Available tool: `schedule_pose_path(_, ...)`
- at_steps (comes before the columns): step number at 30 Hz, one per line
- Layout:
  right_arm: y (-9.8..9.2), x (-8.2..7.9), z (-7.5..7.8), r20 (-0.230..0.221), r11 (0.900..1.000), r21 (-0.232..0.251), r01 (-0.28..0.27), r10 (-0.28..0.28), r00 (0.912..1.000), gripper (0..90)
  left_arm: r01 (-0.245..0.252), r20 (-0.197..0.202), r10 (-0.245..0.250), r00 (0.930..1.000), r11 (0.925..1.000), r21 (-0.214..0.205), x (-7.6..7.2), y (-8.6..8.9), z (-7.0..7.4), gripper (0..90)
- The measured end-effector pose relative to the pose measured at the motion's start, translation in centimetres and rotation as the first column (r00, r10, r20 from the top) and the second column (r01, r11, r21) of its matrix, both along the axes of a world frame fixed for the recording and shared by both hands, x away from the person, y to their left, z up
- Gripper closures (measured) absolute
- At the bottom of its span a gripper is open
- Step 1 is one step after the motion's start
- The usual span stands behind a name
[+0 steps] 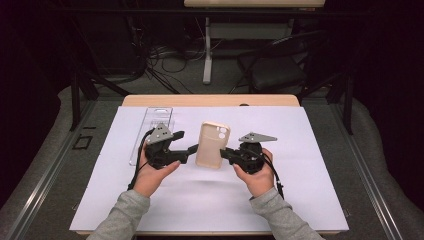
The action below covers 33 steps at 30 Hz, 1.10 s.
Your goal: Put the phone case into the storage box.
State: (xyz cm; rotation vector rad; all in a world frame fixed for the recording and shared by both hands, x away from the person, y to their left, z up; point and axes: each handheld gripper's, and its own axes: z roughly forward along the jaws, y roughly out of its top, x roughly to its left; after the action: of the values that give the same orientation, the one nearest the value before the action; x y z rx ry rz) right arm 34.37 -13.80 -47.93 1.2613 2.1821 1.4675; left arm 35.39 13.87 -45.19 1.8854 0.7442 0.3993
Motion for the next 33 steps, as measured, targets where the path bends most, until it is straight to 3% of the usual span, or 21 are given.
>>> schedule_pose_path(15, 0.3, -0.1, 0.0, 0.01, 0.9993, -0.038, -0.002, 0.003, 0.9999, 81.9, -0.001, 0.011, 0.001, 0.9999, 1.0, 0.005, -0.1, 0.0, 0.1, 29.5)
schedule_pose_path(33, 1.3, -0.4, -0.2, 0.004, 0.9906, -0.135, -0.024, 0.025, 0.9997, 81.9, -0.002, 0.03, 0.001, 0.9995, 0.999, 0.044, -0.4, -0.2, 0.4, 31.0)
